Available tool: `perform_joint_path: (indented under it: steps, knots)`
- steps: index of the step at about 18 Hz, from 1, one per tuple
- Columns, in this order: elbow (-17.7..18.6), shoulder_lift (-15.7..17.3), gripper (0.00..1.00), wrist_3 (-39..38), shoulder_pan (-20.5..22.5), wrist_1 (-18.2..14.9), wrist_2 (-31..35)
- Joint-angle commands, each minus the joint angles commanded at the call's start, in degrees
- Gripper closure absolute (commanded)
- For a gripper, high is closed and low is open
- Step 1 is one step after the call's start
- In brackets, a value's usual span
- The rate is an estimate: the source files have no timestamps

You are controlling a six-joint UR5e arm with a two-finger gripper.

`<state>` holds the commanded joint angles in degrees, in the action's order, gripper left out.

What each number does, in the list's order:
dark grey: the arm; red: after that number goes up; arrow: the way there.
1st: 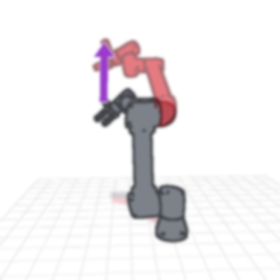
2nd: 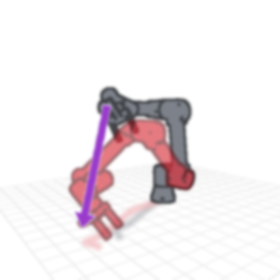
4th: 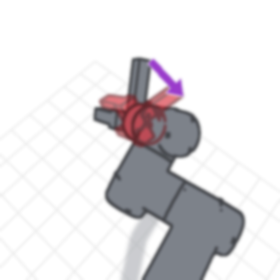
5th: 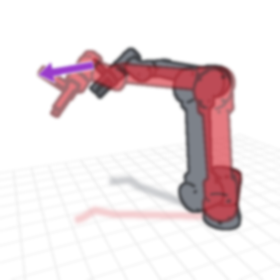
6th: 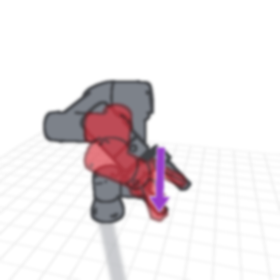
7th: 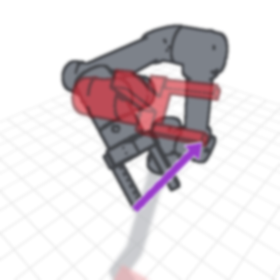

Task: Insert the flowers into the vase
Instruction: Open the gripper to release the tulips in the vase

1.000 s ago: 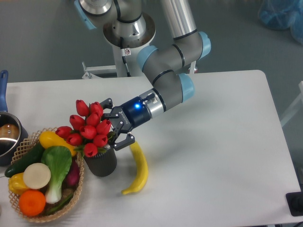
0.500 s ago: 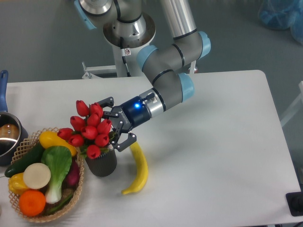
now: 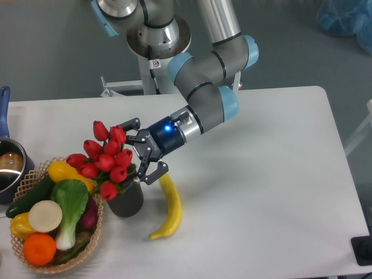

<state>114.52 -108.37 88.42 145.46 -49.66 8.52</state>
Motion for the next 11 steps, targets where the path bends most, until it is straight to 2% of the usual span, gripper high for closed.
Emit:
perform_joint_path:
  steps: [4, 9, 11]
  knots:
    - [1.4, 2.2, 0.00, 0.0, 0.7, -0.2, 2.9]
    - [1.5, 5.1, 0.00, -1.6, 1.7, -0.3, 9.3]
    - [1.1, 6.8, 0.00, -1.6, 3.3, -0.2, 11.0]
